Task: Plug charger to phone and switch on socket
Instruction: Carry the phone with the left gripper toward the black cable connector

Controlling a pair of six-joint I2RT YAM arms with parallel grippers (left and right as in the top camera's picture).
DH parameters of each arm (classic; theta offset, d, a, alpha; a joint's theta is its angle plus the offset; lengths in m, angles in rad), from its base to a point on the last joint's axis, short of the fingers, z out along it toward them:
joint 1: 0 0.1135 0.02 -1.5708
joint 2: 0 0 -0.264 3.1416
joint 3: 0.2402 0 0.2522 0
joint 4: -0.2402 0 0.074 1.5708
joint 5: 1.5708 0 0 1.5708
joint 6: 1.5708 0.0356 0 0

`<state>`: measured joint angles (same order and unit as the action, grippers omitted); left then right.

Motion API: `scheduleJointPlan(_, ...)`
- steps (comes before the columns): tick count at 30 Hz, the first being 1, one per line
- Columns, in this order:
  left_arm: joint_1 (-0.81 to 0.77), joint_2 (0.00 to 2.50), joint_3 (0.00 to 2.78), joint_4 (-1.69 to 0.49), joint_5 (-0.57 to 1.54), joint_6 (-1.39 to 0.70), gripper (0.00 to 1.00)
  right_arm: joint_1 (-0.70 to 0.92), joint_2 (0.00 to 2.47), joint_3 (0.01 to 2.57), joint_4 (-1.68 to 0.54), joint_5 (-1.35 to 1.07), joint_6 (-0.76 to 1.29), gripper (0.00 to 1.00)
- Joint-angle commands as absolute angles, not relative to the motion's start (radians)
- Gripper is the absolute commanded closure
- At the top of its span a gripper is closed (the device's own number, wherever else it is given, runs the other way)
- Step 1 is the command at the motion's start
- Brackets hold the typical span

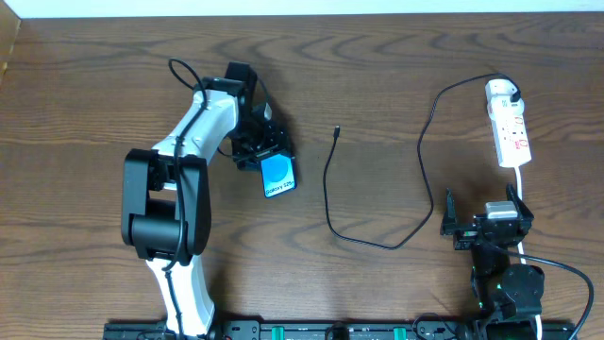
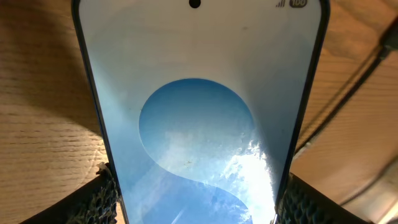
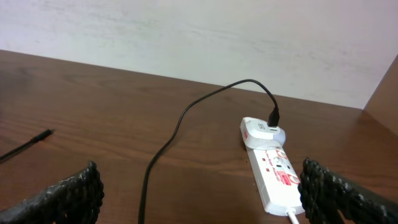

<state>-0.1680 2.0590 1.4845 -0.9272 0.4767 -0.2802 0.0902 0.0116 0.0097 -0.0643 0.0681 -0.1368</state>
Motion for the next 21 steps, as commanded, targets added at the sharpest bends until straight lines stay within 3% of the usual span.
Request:
scheduleJointPlan(1, -0.133, 2.025, 1.485, -0.928, 0.569, -0.263, 0.32, 0.097, 0.005, 0.005, -0.066, 0.076, -0.144, 0.01)
scheduleJointPlan(21, -0.099, 2.025, 1.485, -0.915, 0.821, -0.348, 0.32, 0.097, 0.005, 0.005, -0.066, 0.076, -0.144, 0.01)
